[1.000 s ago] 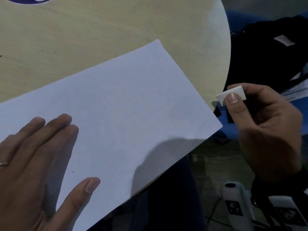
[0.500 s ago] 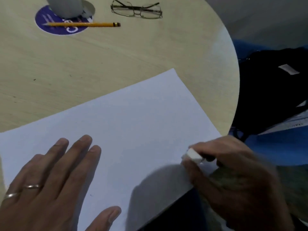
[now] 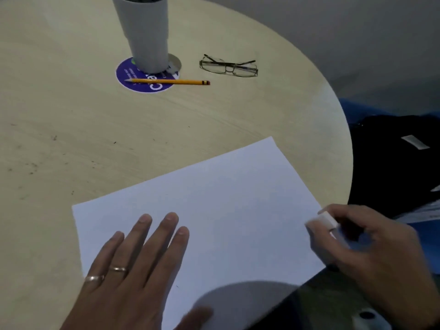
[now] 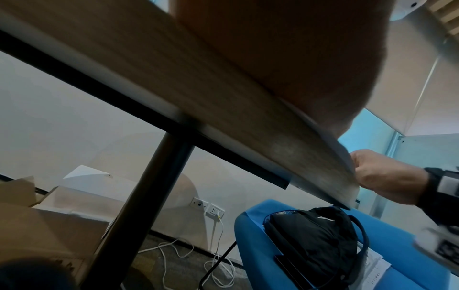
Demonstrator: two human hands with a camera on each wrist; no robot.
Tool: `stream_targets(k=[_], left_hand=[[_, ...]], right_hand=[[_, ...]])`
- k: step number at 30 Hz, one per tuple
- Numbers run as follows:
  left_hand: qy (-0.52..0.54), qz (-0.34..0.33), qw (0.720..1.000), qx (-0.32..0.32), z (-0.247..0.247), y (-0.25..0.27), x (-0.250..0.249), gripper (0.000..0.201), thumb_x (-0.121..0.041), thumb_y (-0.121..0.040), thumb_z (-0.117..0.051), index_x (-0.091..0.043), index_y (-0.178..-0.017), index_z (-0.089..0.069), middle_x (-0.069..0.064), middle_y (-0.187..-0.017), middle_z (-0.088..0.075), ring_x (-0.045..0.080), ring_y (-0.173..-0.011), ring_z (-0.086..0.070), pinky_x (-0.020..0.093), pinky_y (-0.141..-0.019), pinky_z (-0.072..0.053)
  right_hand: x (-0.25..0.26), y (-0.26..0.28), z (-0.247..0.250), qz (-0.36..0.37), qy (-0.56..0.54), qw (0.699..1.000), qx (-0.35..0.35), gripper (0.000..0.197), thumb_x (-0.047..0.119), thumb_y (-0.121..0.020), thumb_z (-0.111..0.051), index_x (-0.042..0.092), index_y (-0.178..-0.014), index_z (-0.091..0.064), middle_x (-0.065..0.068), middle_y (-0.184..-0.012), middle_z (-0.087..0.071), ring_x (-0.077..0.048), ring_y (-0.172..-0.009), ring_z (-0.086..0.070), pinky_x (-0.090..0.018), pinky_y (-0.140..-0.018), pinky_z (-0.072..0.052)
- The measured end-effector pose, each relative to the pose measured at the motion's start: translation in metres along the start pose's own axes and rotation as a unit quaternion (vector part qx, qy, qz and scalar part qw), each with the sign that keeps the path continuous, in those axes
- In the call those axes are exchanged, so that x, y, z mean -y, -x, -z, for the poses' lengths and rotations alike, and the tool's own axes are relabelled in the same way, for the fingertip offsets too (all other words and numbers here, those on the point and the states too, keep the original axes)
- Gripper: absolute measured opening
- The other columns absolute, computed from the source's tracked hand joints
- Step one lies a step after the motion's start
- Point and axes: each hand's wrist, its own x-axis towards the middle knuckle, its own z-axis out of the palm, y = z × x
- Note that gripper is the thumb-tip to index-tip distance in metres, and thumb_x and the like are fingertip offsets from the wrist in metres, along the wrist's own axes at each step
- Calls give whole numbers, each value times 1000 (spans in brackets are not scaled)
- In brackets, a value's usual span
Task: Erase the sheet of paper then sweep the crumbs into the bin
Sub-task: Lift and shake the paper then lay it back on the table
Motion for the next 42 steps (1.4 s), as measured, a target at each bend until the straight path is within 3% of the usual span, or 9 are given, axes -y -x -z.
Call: stream_targets(k=[3, 6, 12, 16, 20, 26, 31, 37, 42], left_hand=[[8, -2, 1000, 7, 0, 1, 1, 92, -85, -91, -38, -13, -141, -64, 6, -155, -53, 31, -143, -46, 53, -112, -36], [22, 2, 1000, 3, 0, 3, 0, 90, -84, -91, -39, -14, -142, -64, 5, -157, -52, 31, -144, -44, 48, -117, -30], [11, -1, 1000, -12, -2, 1, 1, 90, -85, -91, -39, -14, -142, -65, 6, -156, -53, 32, -144, -47, 54, -110, -38], [-4, -1, 1000, -1, -5, 3, 3, 94, -87, -91, -37, -14, -144, -64, 7, -158, -50, 38, -143, -51, 54, -110, -37], [-6, -7, 1000, 0, -9, 3, 4, 98, -90, -89, -35, -14, -145, -63, 7, -158, -50, 33, -146, -43, 54, -111, -36], [5, -4, 1000, -12, -13, 6, 4, 98, -90, -87, -40, -16, -147, -61, 6, -161, -47, 32, -148, -41, 55, -112, -36], [8, -1, 1000, -22, -17, 6, 4, 100, -91, -86, -39, -16, -149, -58, 6, -161, -47, 33, -148, -40, 55, -110, -36], [11, -7, 999, -38, -17, 4, 6, 93, -87, -88, -41, -15, -143, -64, 7, -156, -52, 32, -145, -41, 50, -117, -29], [25, 9, 999, -33, -16, 1, 5, 93, -87, -87, -38, -17, -142, -66, 6, -151, -57, 30, -142, -45, 46, -118, -24]], right_hand=[[10, -30, 17, 29, 1, 999, 31, 17, 27, -82, -86, 33, -85, -70, 17, -82, -70, -6, -74, -68, -8, -64, -47], [32, -61, 4, 79, -14, 994, 73, 14, 37, -88, -80, 29, -86, -69, 14, -74, -67, -12, -71, -66, -16, -61, -49], [24, -107, -28, 124, 17, 974, 187, 14, 27, -87, -77, 24, -82, -64, 6, -70, -69, -14, -66, -64, -38, -63, -54], [13, -147, -15, 65, 89, 985, 132, 19, 27, -86, -78, 24, -78, -62, 6, -66, -66, -11, -64, -60, -29, -60, -48], [57, -125, -36, 142, 89, 957, 235, 17, 30, -89, -73, 22, -79, -63, 8, -63, -60, -9, -66, -56, -29, -59, -44], [54, -191, -25, 109, 188, 954, 209, 12, 20, -92, -74, 17, -83, -67, 9, -71, -62, -6, -66, -55, -25, -58, -39], [83, -159, -46, 147, 117, 947, 261, 13, 29, -91, -75, 21, -83, -67, 9, -66, -61, -7, -61, -54, -29, -59, -43], [43, -201, -33, 77, 170, 966, 176, 16, 26, -92, -76, 15, -87, -65, 4, -76, -62, -17, -69, -55, -27, -57, -37], [6, -214, -27, 41, 182, 980, 73, 11, 25, -93, -77, 17, -97, -70, -3, -95, -66, -25, -87, -63, -34, -76, -46]])
